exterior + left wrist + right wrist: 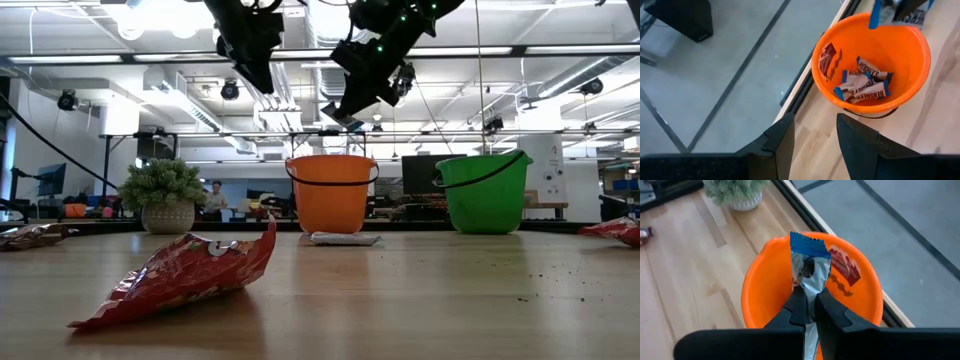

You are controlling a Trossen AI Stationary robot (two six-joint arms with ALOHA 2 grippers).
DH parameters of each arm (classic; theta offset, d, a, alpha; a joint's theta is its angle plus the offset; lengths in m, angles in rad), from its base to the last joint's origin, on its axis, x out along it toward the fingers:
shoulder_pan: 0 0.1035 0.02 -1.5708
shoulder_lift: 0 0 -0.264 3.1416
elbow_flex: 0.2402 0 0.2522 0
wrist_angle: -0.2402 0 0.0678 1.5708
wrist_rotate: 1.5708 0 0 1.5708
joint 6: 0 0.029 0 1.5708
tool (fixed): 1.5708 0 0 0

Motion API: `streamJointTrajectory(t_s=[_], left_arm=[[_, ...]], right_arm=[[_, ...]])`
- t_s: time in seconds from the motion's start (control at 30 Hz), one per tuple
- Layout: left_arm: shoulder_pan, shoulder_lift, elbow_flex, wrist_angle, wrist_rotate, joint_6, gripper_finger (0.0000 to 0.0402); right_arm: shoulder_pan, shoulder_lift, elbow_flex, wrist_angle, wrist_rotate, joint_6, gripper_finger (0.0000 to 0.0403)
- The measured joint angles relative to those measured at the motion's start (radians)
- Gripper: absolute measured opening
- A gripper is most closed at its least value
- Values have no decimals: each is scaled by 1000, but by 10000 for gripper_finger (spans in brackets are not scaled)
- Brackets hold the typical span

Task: Organize candy in baskets
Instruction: Put the white chocolate bar into the orange bucket

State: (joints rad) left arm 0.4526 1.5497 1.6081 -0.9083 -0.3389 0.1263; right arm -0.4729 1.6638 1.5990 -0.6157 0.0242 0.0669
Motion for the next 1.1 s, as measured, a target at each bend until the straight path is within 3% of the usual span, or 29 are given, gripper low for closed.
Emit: streamJointTrajectory(t_s=[0.23, 0.4, 0.57, 0.93, 1.1], left_arm=[[1, -9, 0, 12, 7, 16, 130], [1, -11, 0, 15, 9, 21, 129], [1, -11, 0, 17, 9, 59, 129], [1, -14, 0, 14, 9, 120, 130], [1, -34, 47, -86, -2, 136, 130]], right_arm=[[-45, 33, 0, 59, -15, 0, 9], [-86, 90, 0, 147, -142, 47, 9], [-87, 102, 0, 167, -155, 51, 14], [-86, 96, 0, 180, -158, 31, 117], [-86, 86, 0, 171, -163, 47, 162]])
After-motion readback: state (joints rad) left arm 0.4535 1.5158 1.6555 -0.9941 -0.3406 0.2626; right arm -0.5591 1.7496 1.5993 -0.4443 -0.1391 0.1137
